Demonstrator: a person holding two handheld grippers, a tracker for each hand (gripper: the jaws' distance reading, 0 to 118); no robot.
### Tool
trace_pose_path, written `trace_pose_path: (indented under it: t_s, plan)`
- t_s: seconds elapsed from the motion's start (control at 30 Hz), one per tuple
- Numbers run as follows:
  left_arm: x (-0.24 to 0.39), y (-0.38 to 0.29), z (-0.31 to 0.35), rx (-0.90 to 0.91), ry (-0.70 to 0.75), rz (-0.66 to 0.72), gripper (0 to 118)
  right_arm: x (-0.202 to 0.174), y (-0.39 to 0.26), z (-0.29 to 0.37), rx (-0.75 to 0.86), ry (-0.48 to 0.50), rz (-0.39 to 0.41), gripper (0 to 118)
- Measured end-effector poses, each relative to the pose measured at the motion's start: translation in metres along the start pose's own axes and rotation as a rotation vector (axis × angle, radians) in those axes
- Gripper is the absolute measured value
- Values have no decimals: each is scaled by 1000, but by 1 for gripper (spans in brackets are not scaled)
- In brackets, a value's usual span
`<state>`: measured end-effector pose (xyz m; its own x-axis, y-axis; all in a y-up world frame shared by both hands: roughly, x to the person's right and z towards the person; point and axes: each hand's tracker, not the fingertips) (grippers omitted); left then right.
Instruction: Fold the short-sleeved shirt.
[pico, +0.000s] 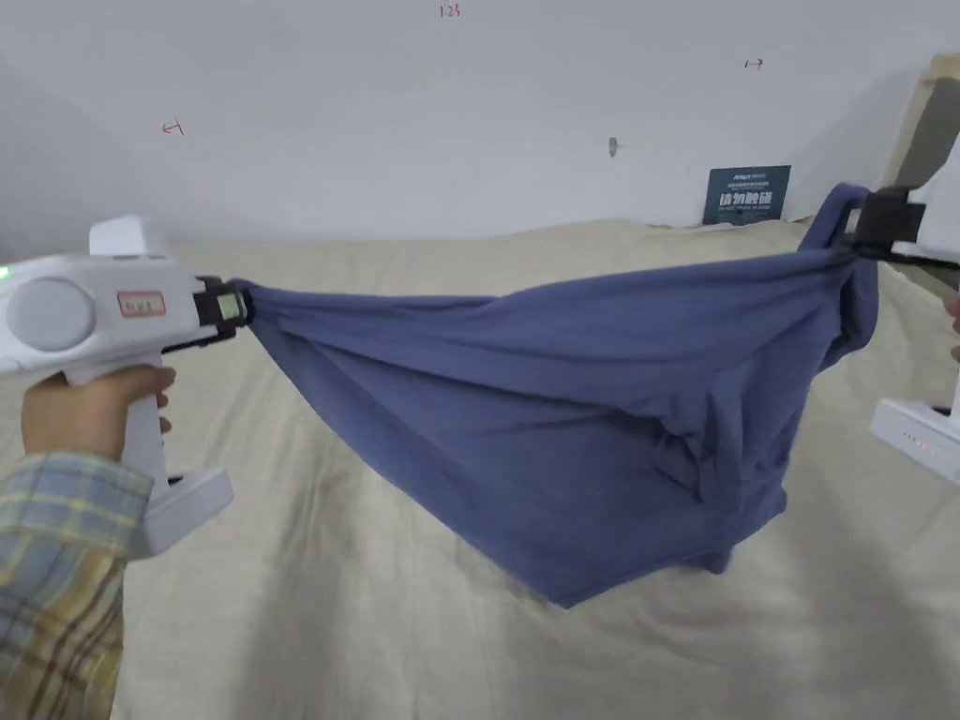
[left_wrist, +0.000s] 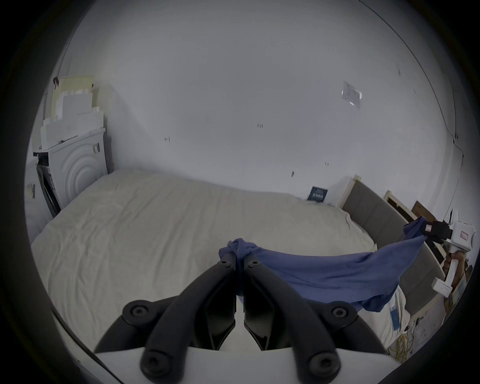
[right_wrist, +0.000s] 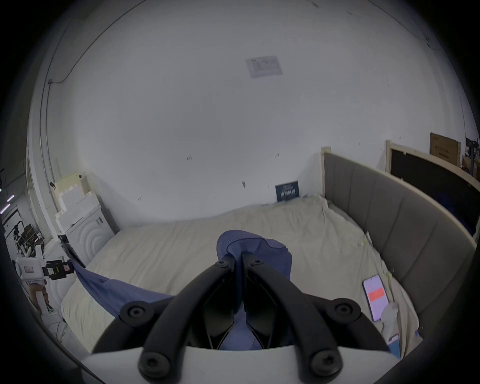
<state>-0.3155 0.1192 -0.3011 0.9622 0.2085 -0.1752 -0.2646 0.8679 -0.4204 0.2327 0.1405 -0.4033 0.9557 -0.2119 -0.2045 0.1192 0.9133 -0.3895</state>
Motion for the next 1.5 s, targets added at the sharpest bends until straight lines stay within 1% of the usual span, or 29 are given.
trace_pose_path:
  t_s: [0.2, 0.37, 0.5, 0.63, 0.77, 0.87, 0.93, 0.97, 1.07, 1.3, 1.37, 1.4, 1.43, 1.5]
  plan:
    - [4, 75, -20, 59, -2, 11, 1, -14, 59, -25, 101, -20, 12, 3]
    - [6, 121, -34, 128, 14, -19, 1, -19, 88, -47, 154, -23, 7, 3]
    - [8, 136, -50, 154, 38, -51, 1, -24, 90, -65, 175, -31, 16, 3]
    - [6, 125, -71, 162, 62, -88, 1, -22, 67, -90, 165, -38, 17, 3]
    - [-7, 84, -98, 128, 78, -92, 1, -13, 20, -116, 102, -51, 24, 3]
    - [-21, 39, -113, 71, 88, -69, 1, -4, -24, -128, 20, -56, -12, 3]
    - [-29, 7, -120, 29, 100, -71, 1, 2, -55, -132, -26, -63, -23, 3]
    - [-32, -13, -119, -16, 105, -56, 1, 5, -73, -132, -59, -69, -32, 3]
    - [-48, -70, -114, -96, 103, -3, 1, 10, -125, -119, -122, -64, -73, 3]
    - [-71, -196, -63, -230, 138, 12, 1, 22, -228, -59, -248, -79, -171, 3]
    - [-83, -227, -52, -267, 148, 5, 1, 24, -252, -39, -269, -90, -198, 3]
    - [-86, -242, -43, -298, 155, 5, 1, 34, -268, -40, -282, -93, -214, 3]
    - [-87, -255, -36, -316, 161, 5, 1, 36, -279, -32, -296, -97, -224, 3]
    - [-92, -279, -19, -353, 159, 34, 1, 39, -299, -13, -326, -90, -252, 3]
